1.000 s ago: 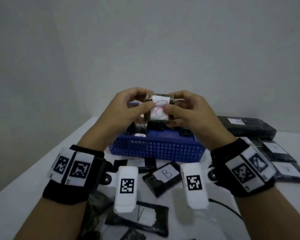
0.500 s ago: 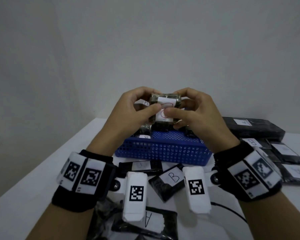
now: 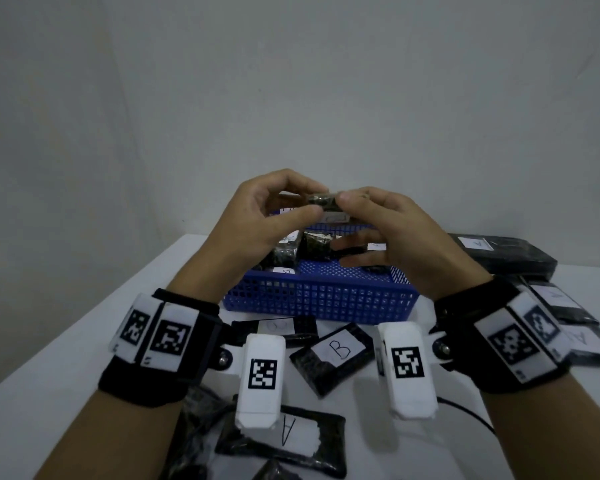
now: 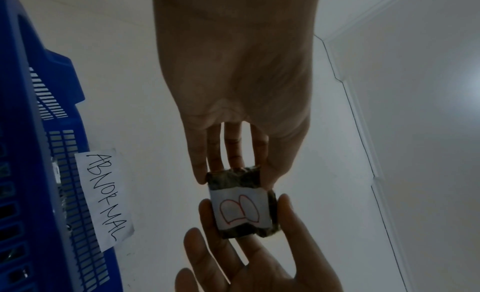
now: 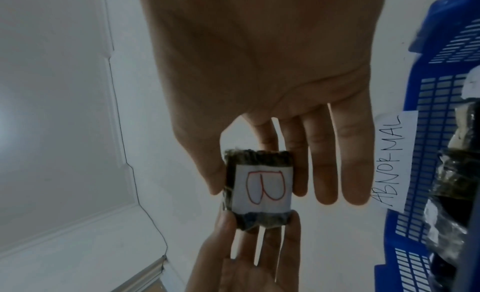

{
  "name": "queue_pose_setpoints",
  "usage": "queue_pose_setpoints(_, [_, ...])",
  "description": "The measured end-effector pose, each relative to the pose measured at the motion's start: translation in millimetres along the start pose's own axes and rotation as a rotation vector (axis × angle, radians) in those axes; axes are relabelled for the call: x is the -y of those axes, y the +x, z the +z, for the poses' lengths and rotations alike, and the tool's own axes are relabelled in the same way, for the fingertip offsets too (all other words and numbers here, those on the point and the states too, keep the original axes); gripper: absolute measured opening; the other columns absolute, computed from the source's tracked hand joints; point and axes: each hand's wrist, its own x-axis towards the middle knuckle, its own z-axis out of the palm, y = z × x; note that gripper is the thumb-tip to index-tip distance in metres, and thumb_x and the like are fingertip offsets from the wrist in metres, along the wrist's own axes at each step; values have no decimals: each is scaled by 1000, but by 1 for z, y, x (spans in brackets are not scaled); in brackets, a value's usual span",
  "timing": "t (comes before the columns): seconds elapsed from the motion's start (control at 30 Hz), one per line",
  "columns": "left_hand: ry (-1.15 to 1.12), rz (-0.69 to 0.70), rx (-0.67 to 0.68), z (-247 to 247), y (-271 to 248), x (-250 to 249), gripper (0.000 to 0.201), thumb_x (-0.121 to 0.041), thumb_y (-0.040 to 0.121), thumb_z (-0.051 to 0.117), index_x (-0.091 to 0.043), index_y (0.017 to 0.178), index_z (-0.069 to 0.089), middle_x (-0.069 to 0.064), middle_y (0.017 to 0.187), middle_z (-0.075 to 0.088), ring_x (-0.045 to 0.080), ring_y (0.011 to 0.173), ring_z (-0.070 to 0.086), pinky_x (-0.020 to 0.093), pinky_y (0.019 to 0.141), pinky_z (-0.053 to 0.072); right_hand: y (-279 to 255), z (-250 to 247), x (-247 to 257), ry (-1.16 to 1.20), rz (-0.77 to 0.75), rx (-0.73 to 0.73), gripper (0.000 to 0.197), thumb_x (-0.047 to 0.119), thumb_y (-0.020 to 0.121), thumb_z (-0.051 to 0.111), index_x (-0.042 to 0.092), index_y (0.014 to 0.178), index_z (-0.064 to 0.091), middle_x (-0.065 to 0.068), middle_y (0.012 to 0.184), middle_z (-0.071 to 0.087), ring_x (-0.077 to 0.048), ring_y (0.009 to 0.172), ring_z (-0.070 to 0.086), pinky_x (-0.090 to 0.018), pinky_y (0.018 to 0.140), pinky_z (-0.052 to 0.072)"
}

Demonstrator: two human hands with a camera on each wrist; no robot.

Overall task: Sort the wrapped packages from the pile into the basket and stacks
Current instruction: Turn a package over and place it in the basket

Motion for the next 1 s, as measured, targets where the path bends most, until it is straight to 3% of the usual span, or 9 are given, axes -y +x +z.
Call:
queue_pose_setpoints(0.2, [24,10,-12,0,0,3,18,-5,85,71,-18,97,70,4,96,73,14,88,70,26,74,54,4,7,-5,33,-107,-107,30,25,93,70,4,114,71,-15,102,76,-20,82,72,-28,75,60])
queue_pose_setpoints(0.33, [31,8,-30,-3,-1,-2,19,-3,91,67,-16,105,68,13,107,71,17,94,72,31,81,57,3,13,-6,13,-178,-129,30,26,94,69,4,115,69,-8,98,77,-14,81,73,-28,77,60])
queue_pose_setpoints(0.4, [1,-27,-19,-3,-1,-4,18,-17,93,63,-20,110,67,10,116,67,16,102,70,33,89,56,1,14,-7,26,-194,-91,31,24,93,70,8,119,66,-6,108,74,-17,86,73,-32,80,61])
queue_pose_setpoints(0.5, [4,-177,18,-3,-1,0,30,-39,99,53,-24,125,59,5,124,65,17,109,68,36,93,57,0,13,-9,30,-228,-69,45,14,89,74,13,131,57,-8,126,66,-32,94,73,-37,80,62])
queue_pose_setpoints(0.63, [-53,-241,-4,0,-1,3,29,-22,99,57,-14,127,55,16,110,71,23,91,73,35,79,61,1,10,-11,-2,-236,-27,62,9,84,77,17,139,49,-2,137,59,-29,99,74,-39,79,63])
queue_pose_setpoints(0.77, [-66,-197,0,-2,-2,3,30,-9,93,65,-19,119,54,27,102,67,26,86,72,37,79,61,3,7,-8,121,-158,-34,40,15,92,68,11,130,56,-8,121,70,-23,99,74,-33,75,61])
queue_pose_setpoints(0.87, [-26,-174,18,0,-1,4,34,-2,90,67,-19,116,51,17,88,63,24,76,70,38,77,61,5,6,-10,90,-164,-79,16,7,95,65,8,111,63,-11,102,77,-24,93,76,-32,72,62])
queue_pose_setpoints(0.93, [20,-148,16,3,-1,4,35,1,90,66,-20,112,49,16,86,61,19,69,68,33,70,59,5,6,-11,32,-198,-107,12,6,94,67,9,105,64,-10,93,77,-24,85,76,-31,68,61])
queue_pose_setpoints(1.0, [43,-123,-1,6,0,3,35,2,91,65,-22,110,48,22,90,62,22,68,69,34,68,59,5,5,-11,0,-223,-113,13,6,93,68,9,105,63,-12,91,76,-25,82,76,-31,65,60])
